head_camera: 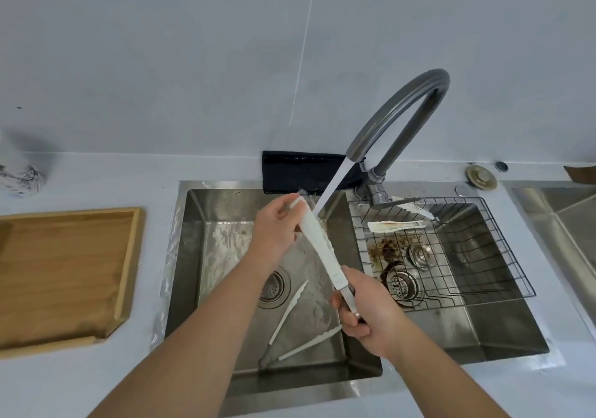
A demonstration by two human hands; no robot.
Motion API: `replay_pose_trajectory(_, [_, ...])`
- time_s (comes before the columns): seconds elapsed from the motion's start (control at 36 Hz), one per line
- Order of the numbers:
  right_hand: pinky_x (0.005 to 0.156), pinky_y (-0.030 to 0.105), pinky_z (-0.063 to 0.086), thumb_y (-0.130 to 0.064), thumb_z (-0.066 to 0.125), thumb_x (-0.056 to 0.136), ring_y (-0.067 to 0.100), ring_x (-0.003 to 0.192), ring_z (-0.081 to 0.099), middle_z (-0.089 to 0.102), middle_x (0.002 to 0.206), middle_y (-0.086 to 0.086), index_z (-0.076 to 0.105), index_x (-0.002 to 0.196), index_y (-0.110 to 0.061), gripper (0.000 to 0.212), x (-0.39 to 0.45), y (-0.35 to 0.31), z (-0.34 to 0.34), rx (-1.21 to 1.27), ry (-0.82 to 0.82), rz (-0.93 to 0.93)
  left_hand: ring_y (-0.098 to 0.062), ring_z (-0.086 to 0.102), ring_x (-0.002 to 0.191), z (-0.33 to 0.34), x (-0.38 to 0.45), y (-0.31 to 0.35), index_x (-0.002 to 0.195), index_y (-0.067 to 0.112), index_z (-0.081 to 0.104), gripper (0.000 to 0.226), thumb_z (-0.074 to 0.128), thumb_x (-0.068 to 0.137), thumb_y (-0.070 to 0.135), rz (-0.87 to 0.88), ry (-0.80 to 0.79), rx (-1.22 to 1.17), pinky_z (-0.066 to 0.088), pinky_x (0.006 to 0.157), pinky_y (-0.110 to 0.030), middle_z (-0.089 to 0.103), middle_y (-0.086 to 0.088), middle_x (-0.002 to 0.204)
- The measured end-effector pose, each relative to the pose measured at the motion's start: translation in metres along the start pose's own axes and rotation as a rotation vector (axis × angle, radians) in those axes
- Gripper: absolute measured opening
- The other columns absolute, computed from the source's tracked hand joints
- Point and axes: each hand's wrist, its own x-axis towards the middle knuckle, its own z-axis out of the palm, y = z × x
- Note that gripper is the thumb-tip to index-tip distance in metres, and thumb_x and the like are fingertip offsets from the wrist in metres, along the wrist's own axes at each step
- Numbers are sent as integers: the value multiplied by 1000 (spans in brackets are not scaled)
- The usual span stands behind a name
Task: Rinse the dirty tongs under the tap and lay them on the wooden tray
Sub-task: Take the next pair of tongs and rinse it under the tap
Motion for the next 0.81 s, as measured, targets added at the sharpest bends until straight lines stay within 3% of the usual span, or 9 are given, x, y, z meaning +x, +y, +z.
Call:
replay_pose_trajectory(0.11, [33, 16, 16, -17, 38, 102, 11, 36, 33, 54, 63, 9, 55, 125, 7, 37, -2, 5, 0, -1, 57, -9, -12, 68, 73, -3, -7, -14, 121, 29, 66, 24, 56, 100, 30, -93, 35, -1, 54, 63, -25, 72, -6, 106])
replay_pose_trajectory(0.25, [30, 17, 21, -16, 39, 104, 13, 35, 38, 58, 62, 11, 59, 116, 4, 31, 0, 13, -1, 26, 122, 20, -17, 66, 75, -10, -20, -34, 142, 24, 53, 39, 51, 102, 27, -206, 39, 10, 52, 60, -25, 67, -12, 111])
replay_pose_trajectory(0.39, [30, 17, 20, -13, 39, 100, 12, 34, 39, 59, 56, 7, 64, 108, 0, 29, 3, 23, 1, 8, 174, 38, -17, 68, 70, -12, -42, -49, 139, 27, 48, 39, 56, 100, 25, -323, 78, 1, 52, 55, -24, 69, -12, 109])
replay_pose_trajectory(0.44, [31, 19, 22, -12, 38, 100, 13, 36, 40, 60, 56, 7, 64, 109, 0, 30, 6, 27, 1, -24, 191, 38, -18, 67, 71, -11, -52, -55, 136, 26, 49, 39, 59, 98, 24, -372, 77, -33, 57, 62, -27, 69, -13, 105])
replay_pose_trajectory(0.5, [33, 20, 22, -12, 37, 100, 13, 38, 41, 60, 59, 8, 62, 109, 0, 29, 9, 31, 1, -54, 196, 28, -18, 66, 70, -7, -64, -61, 134, 26, 49, 41, 63, 96, 24, -409, 66, -67, 58, 66, -29, 69, -12, 101])
replay_pose_trajectory(0.58, [35, 20, 26, -15, 40, 101, 14, 39, 44, 62, 66, 9, 62, 115, -7, 28, 14, 40, 3, -99, 209, 13, -16, 67, 70, -2, -80, -70, 136, 24, 48, 50, 71, 92, 23, -437, 17, -77, 52, 56, -22, 72, -8, 93])
replay_pose_trajectory(0.69, [37, 22, 35, -18, 41, 104, 17, 43, 47, 59, 83, 16, 59, 122, -17, 26, 15, 53, 8, -137, 179, 16, -16, 72, 73, 0, -90, -84, 146, 23, 41, 68, 76, 87, 20, -450, -23, -30, 59, 68, -28, 76, -8, 87])
replay_pose_trajectory(0.81, [47, 28, 50, -21, 42, 105, 20, 56, 59, 67, 89, 15, 60, 111, -25, 20, 8, 66, 11, -222, 140, 25, -25, 75, 82, -7, -88, -91, 148, 23, 42, 74, 77, 85, 11, -478, -34, 17, 62, 70, -33, 76, -12, 94])
